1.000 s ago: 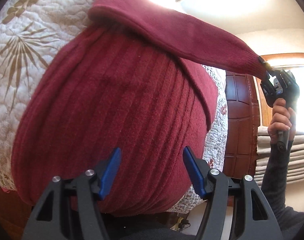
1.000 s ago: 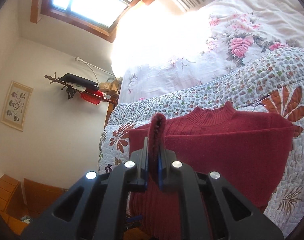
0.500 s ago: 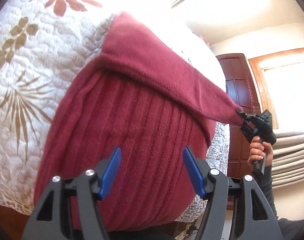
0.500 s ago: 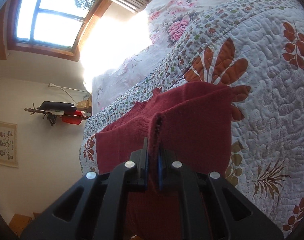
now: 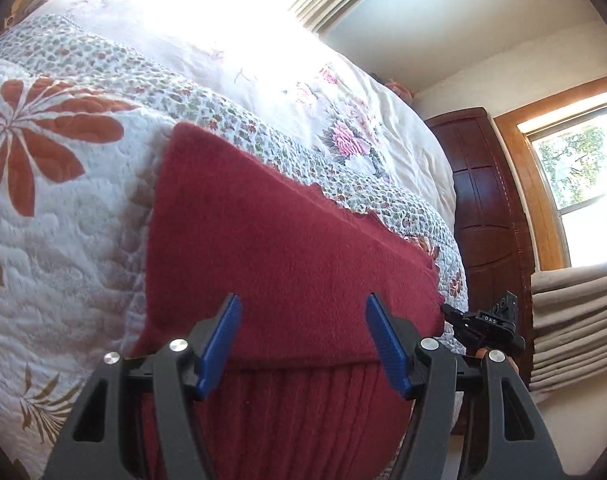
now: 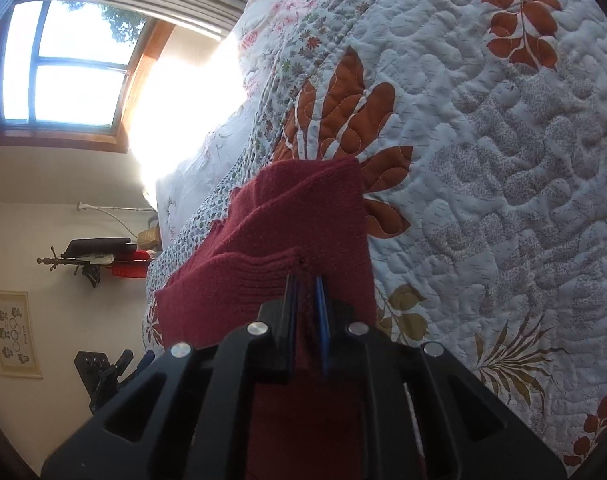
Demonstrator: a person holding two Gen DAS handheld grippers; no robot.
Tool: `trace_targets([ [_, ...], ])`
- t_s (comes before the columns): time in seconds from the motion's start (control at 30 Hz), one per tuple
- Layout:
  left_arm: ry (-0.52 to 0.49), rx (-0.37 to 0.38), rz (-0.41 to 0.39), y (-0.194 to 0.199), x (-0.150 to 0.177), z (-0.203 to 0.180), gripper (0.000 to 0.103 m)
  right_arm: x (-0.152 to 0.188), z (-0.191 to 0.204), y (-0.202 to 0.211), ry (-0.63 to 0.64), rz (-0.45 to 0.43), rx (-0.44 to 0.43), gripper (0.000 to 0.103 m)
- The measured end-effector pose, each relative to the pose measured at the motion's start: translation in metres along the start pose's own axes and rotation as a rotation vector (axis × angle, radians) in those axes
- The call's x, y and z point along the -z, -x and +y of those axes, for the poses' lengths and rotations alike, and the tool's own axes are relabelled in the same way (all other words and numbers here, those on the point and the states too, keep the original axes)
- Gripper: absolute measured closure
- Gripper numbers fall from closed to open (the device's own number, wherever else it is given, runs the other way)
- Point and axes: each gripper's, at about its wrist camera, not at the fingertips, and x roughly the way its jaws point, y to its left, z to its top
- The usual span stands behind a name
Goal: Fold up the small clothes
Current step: 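Pull the cuff further across the body with the right tool and release, then grasp the sweater's side edge with the left tool and lift it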
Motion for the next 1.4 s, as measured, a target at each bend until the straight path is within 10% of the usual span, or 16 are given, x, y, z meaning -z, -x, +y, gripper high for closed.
trace_targets([
  [0.23, 0.051, 0.050, 0.022, -0.011, -0.025, 0.021, 0.032, -0.002, 0.009, -0.011, 0.026, 0.028, 0.026, 0.073],
  [0.5, 0.218, 0.080, 0.079, -0.045, -0.031, 0.069, 0.032, 0.004, 0.014, -0.013, 0.096, -0.014, 0.159, 0.076],
  [0.7, 0.113, 0.182, 0.038, -0.006, -0.017, 0.040, 0.031, 0.021, 0.044, -0.011, 0.165, 0.001, 0.046, 0.076],
  [0.9, 0.088, 0.029, 0.135, -0.036, 0.007, 0.068, 0.032, 0.029, 0.014, -0.039, 0.082, 0.058, 0.069, 0.095],
  [1.03, 0.079, 0.063, 0.096, -0.009, 0.016, 0.068, 0.031, 0.038, 0.012, -0.008, 0.063, -0.009, 0.111, 0.069],
  [1.4, -0.001, 0.053, 0.283, 0.077, 0.168, 0.145, 0.025, 0.197, -0.048, 0.051, -0.057, -0.038, 0.150, 0.057],
])
